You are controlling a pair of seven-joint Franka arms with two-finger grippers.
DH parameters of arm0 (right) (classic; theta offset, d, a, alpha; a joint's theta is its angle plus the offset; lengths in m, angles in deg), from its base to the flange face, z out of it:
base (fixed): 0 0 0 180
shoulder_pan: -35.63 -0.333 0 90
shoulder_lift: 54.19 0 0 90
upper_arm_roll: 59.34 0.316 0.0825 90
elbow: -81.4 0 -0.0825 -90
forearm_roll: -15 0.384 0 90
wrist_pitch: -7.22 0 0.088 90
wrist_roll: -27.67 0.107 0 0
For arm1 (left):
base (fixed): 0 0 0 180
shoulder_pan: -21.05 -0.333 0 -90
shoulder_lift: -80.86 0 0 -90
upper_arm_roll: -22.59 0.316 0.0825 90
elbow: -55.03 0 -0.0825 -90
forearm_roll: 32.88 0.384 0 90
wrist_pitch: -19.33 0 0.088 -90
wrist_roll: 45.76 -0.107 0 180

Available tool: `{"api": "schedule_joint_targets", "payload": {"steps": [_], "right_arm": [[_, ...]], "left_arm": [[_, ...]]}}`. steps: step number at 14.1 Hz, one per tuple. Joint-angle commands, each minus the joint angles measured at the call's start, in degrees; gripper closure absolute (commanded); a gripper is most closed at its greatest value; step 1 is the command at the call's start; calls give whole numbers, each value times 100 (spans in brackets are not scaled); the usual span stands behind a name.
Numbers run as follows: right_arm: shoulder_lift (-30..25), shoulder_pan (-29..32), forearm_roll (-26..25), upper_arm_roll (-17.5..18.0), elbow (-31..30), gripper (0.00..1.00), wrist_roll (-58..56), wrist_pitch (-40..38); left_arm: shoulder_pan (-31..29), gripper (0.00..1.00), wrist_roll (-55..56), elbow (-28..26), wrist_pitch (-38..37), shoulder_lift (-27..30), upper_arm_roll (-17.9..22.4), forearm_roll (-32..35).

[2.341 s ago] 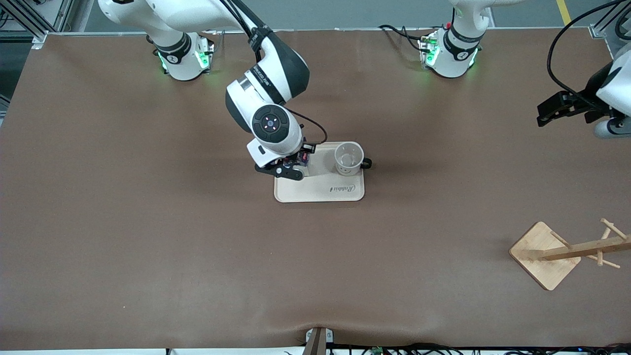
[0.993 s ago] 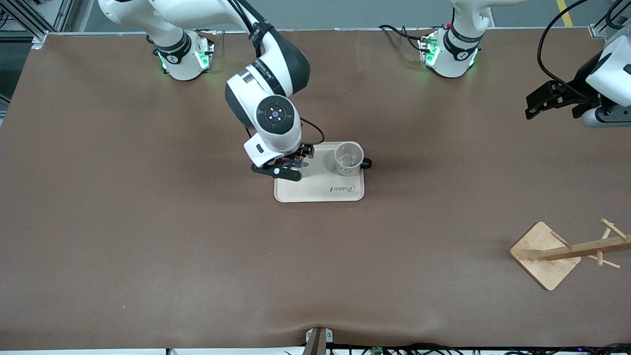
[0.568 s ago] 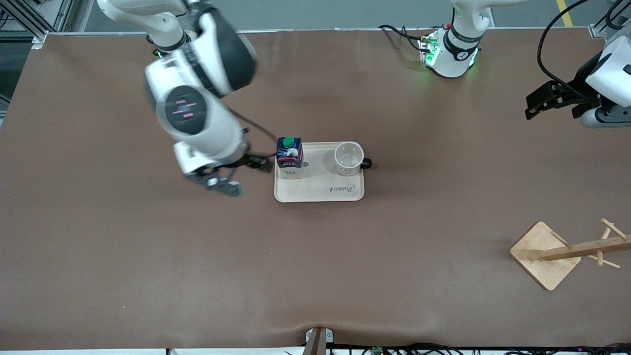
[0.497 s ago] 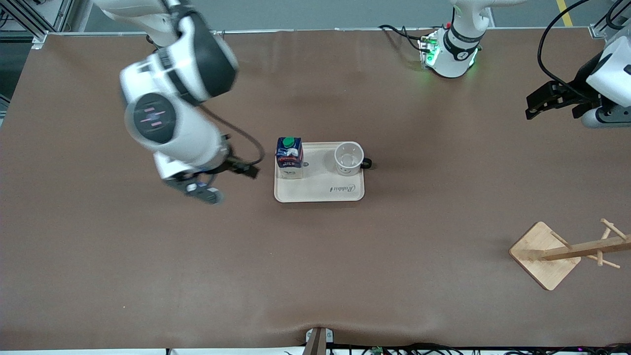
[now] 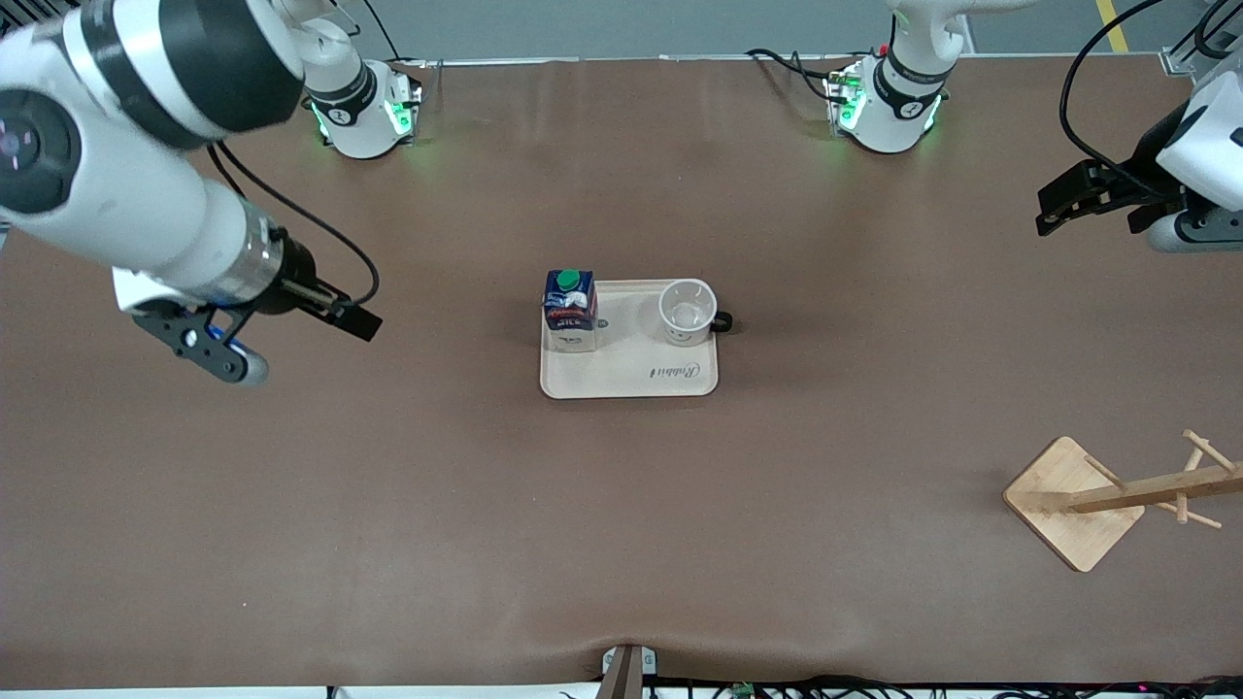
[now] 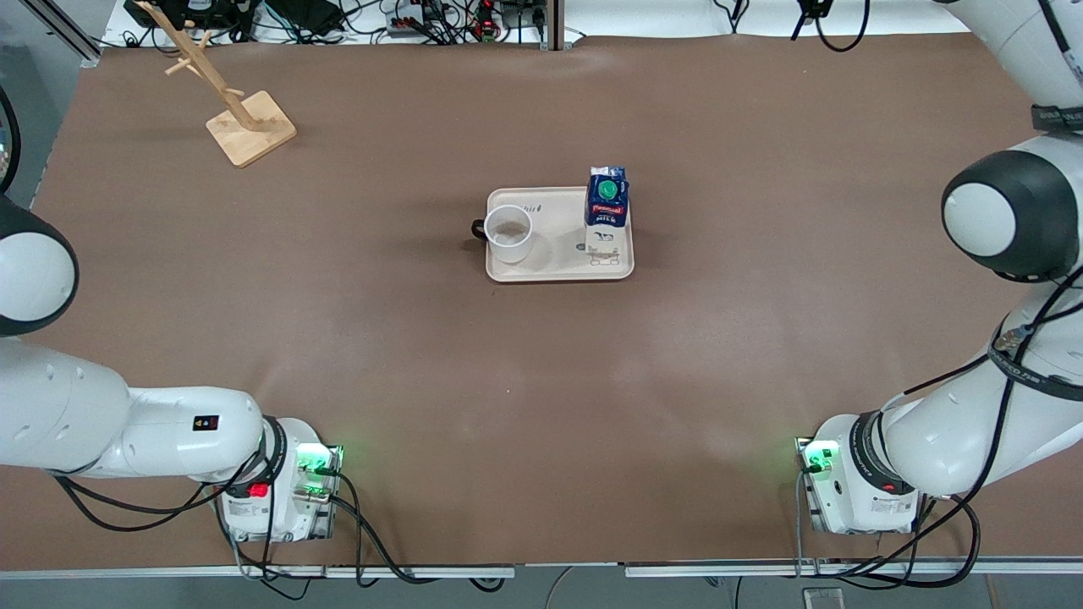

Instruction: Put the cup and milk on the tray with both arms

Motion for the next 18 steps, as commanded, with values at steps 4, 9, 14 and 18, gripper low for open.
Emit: {"api": "schedule_joint_targets", "payload": {"steps": [4, 9, 14, 18], "right_arm": [[-389, 461, -299, -19, -52, 0, -1233, -252], [-740, 1560, -316, -10, -384, 0, -3491, -123], [-1742, 1904, -693, -1, -2080, 0, -4393, 817], [-1875, 2202, -738, -10, -2363, 0, -5135, 1197]], "left_arm": [[-66, 0, -4, 32, 7, 80, 69, -22], [-304, 0, -66, 67, 7, 45, 69, -57], [-330, 0, -92, 50, 59, 10, 60, -39], [-321, 0, -92, -91, 139, 141, 8, -39]]}}
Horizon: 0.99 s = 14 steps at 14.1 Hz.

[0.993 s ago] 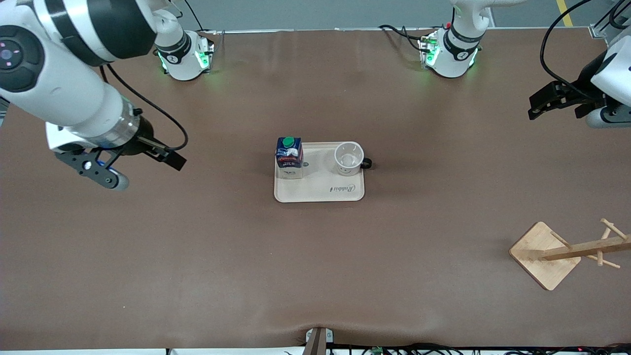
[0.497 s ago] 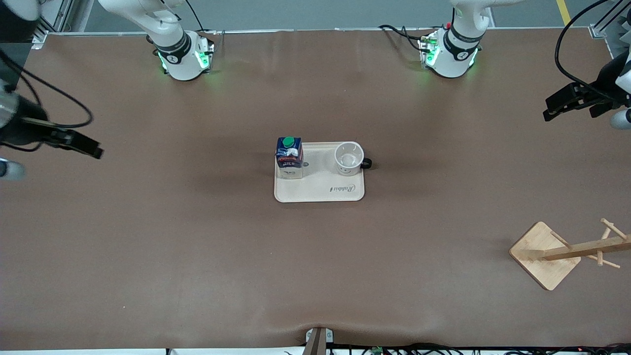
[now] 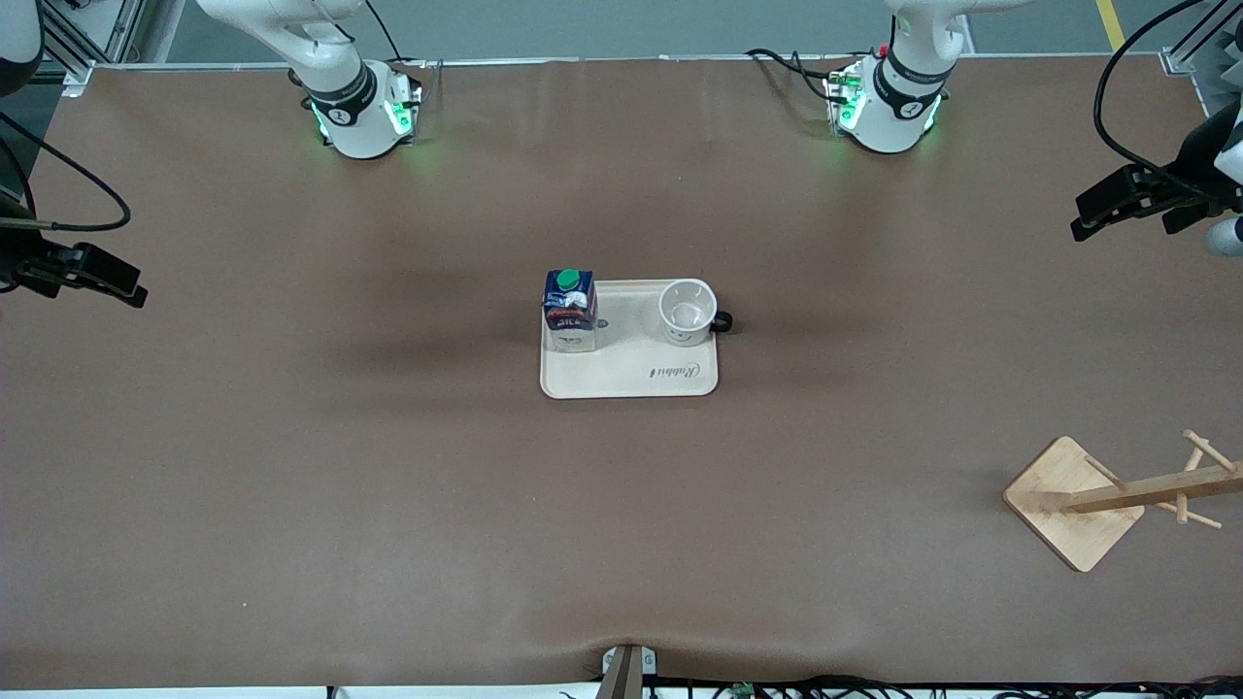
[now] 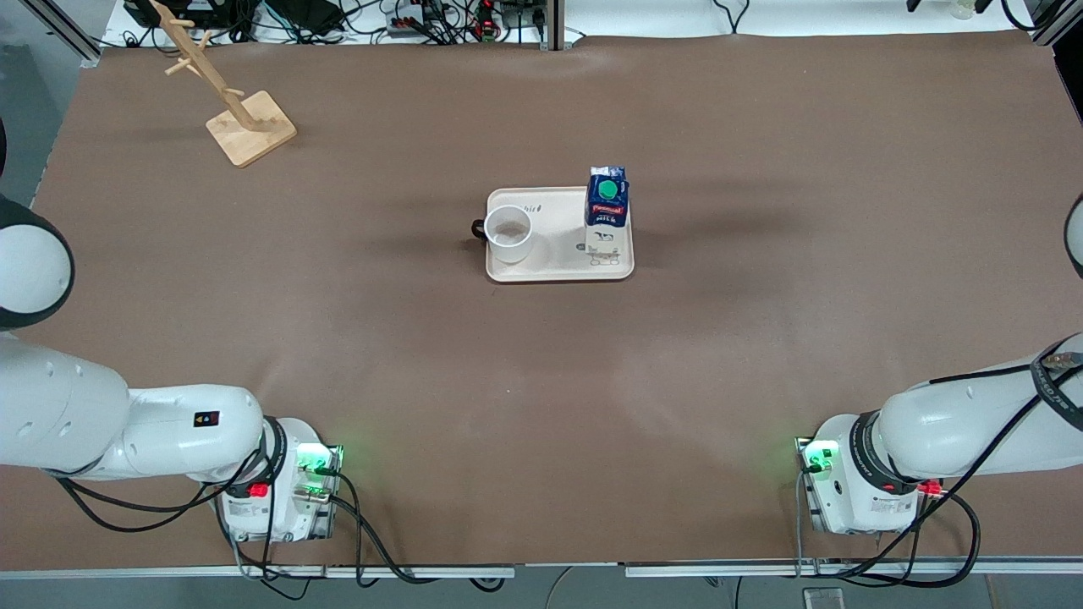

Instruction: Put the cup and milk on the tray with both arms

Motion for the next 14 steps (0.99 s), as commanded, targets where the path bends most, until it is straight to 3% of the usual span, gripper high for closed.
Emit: {"api": "schedule_joint_targets", "payload": {"steps": [1, 5, 14], "right_arm": [[-242, 330, -115, 94, -246, 0, -1021, 79], [-181, 463, -115, 111, 422, 0, -1149, -440], [-181, 463, -19, 129, 378, 0, -1149, -845]], "left_arm": [[-43, 0, -75, -208, 80, 191, -32, -40], [-122, 0, -84, -262, 89, 227, -32, -84], [-78, 0, -23, 134, 98, -99, -14, -101]]}}
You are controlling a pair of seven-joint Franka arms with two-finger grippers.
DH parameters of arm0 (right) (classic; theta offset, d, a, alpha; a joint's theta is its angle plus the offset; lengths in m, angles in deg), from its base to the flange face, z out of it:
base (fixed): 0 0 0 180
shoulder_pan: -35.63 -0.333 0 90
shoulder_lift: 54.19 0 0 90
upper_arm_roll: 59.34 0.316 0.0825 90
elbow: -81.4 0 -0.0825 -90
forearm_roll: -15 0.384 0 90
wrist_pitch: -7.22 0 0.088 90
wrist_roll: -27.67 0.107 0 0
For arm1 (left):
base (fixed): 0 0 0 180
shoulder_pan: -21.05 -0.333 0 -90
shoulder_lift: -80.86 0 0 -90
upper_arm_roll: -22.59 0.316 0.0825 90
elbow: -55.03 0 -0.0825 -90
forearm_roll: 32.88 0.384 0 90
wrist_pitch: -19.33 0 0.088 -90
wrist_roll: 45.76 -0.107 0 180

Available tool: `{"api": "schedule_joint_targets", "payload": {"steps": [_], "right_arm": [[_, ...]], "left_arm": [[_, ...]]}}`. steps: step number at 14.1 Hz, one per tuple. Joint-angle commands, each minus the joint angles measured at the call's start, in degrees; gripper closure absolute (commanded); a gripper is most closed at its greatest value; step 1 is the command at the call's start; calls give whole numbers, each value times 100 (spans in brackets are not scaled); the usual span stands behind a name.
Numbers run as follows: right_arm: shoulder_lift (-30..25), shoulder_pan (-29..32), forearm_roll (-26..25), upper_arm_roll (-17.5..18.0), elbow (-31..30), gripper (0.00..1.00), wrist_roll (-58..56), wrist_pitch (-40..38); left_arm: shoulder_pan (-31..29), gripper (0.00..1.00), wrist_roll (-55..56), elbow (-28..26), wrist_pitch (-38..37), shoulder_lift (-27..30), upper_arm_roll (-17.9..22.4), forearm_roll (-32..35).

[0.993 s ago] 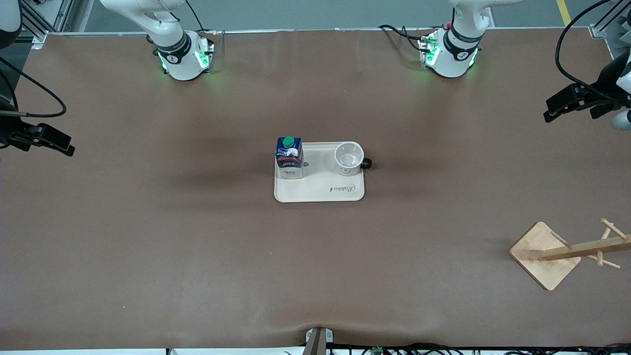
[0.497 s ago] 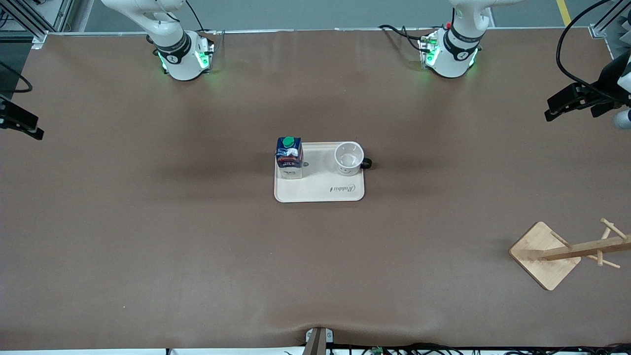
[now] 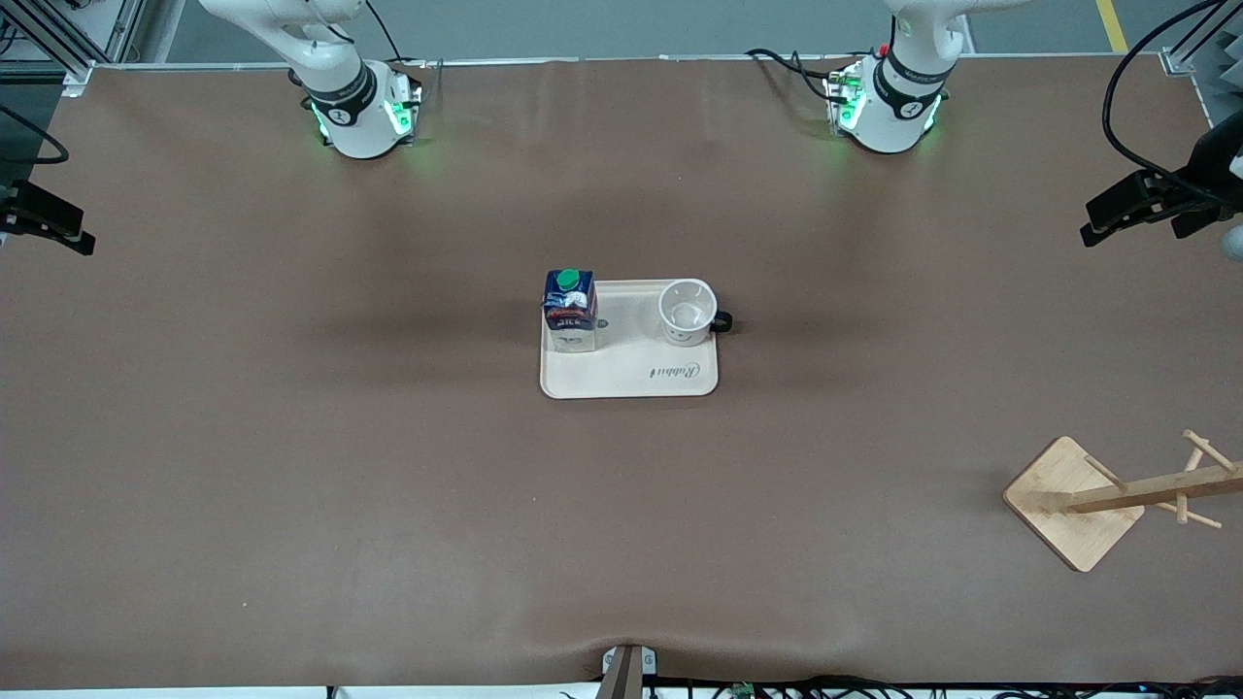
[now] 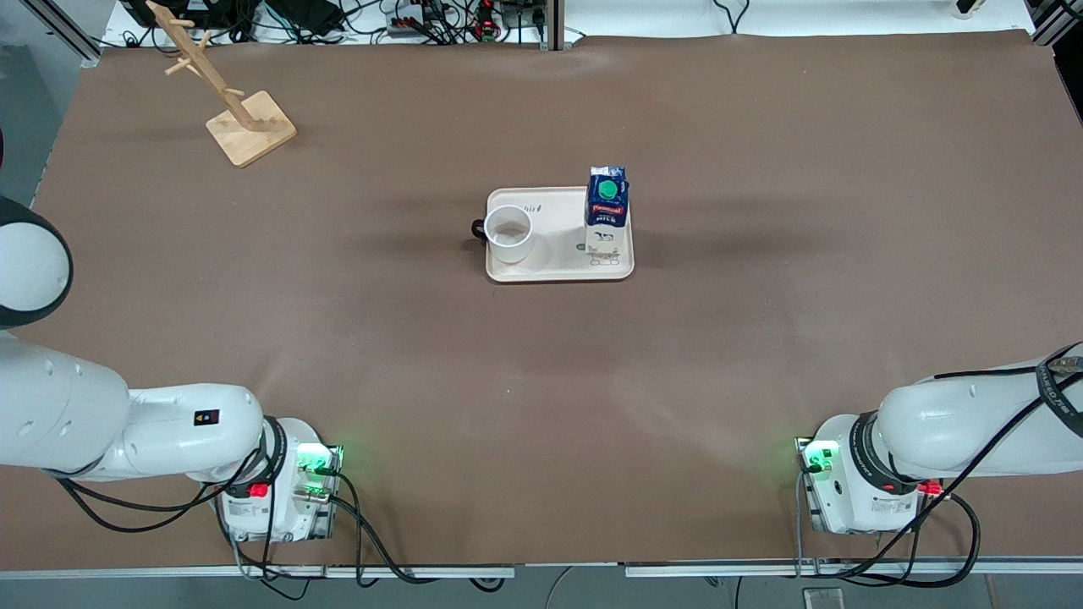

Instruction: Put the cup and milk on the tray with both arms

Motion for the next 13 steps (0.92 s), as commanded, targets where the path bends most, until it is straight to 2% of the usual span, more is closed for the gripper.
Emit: {"api": "schedule_joint_targets", "payload": {"steps": [1, 5, 13], "right_arm": [[-10, 78, -13, 54, 16, 0, -62, -51], [-11, 87, -13, 54, 16, 0, -62, -51], [-10, 95, -13, 46, 16, 0, -54, -60]], "left_arm": [[48, 0, 19, 133, -20, -74, -47, -101], [65, 0, 45, 125, -91, -65, -231, -57], [-31, 0, 1, 116, -99, -65, -196, -66]]}}
